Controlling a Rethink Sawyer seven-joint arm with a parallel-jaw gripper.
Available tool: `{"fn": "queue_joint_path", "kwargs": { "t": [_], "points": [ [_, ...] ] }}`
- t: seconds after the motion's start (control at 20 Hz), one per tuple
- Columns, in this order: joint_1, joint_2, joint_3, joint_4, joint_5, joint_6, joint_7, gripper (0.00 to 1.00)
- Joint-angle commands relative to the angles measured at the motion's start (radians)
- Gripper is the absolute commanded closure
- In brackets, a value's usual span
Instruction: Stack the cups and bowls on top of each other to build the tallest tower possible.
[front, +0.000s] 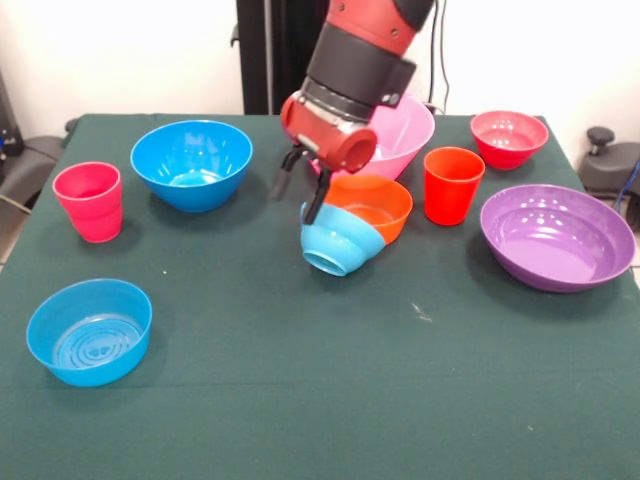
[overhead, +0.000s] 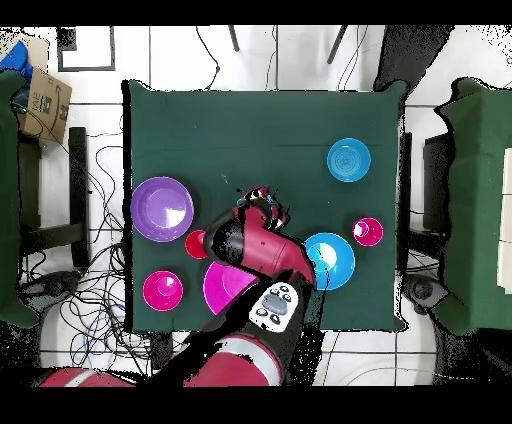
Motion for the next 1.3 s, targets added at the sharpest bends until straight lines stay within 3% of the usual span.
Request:
{"fn": "queue_joint_path", "kwargs": {
  "t": [0.05, 0.25, 0.35, 0.45, 0.55, 0.65, 0.95, 1.3],
  "points": [
    [0.031, 0.077, 0.017, 0.016, 0.110, -0.059, 0.223, 0.00],
    [0.040, 0.085, 0.012, 0.019, 0.135, -0.069, 0.202, 0.00],
    [-0.003, 0.063, 0.012, -0.030, -0.005, -0.003, 0.029, 0.00],
    [-0.095, -0.016, 0.080, -0.086, -0.201, 0.198, -0.231, 0.00],
    [-0.207, -0.085, 0.236, -0.130, -0.376, 0.407, -0.484, 0.00],
    [-0.313, -0.119, 0.407, -0.140, -0.491, 0.534, -0.640, 0.00],
    [-0.497, -0.140, 0.682, -0.096, -0.616, 0.632, -0.771, 0.00],
    [-0.601, -0.164, 0.821, -0.005, -0.676, 0.634, -0.846, 0.00]
  ]
}}
